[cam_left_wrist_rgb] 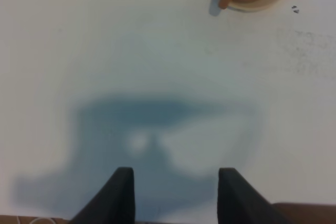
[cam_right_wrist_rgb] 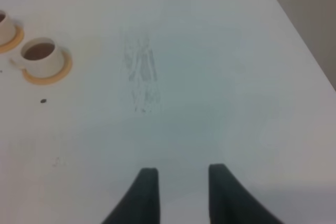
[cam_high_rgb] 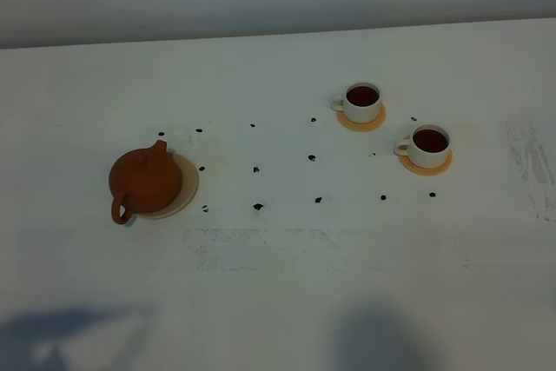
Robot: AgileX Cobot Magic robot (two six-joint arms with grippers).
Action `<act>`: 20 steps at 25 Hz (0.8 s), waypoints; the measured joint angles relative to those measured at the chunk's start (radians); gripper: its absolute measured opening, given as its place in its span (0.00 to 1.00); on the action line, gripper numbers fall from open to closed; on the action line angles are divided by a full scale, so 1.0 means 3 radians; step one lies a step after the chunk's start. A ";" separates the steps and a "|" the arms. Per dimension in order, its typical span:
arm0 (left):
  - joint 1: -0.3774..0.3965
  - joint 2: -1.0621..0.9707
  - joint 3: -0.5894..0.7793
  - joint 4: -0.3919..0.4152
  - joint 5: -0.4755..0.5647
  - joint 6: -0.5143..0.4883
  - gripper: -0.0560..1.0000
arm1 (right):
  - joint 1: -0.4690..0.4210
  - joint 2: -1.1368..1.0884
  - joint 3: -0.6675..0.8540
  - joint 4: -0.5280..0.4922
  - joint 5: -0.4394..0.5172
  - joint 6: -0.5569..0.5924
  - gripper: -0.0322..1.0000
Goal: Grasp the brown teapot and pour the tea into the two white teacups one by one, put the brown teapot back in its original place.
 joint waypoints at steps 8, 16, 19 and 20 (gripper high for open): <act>-0.0407 -0.0365 0.0021 0.0011 0.0003 -0.0011 0.40 | 0.0000 0.0000 0.0000 0.0000 0.0000 0.0000 0.25; -0.0770 -0.0707 0.0021 0.0161 0.0003 -0.0204 0.40 | 0.0000 0.0000 0.0000 0.0000 0.0000 0.0000 0.25; -0.0792 -0.0707 0.0021 0.0243 0.0003 -0.0305 0.40 | 0.0000 0.0000 0.0000 0.0000 0.0000 0.0000 0.25; -0.0792 -0.0710 0.0021 0.0253 0.0003 -0.0309 0.40 | 0.0000 0.0000 0.0000 0.0000 0.0000 0.0000 0.25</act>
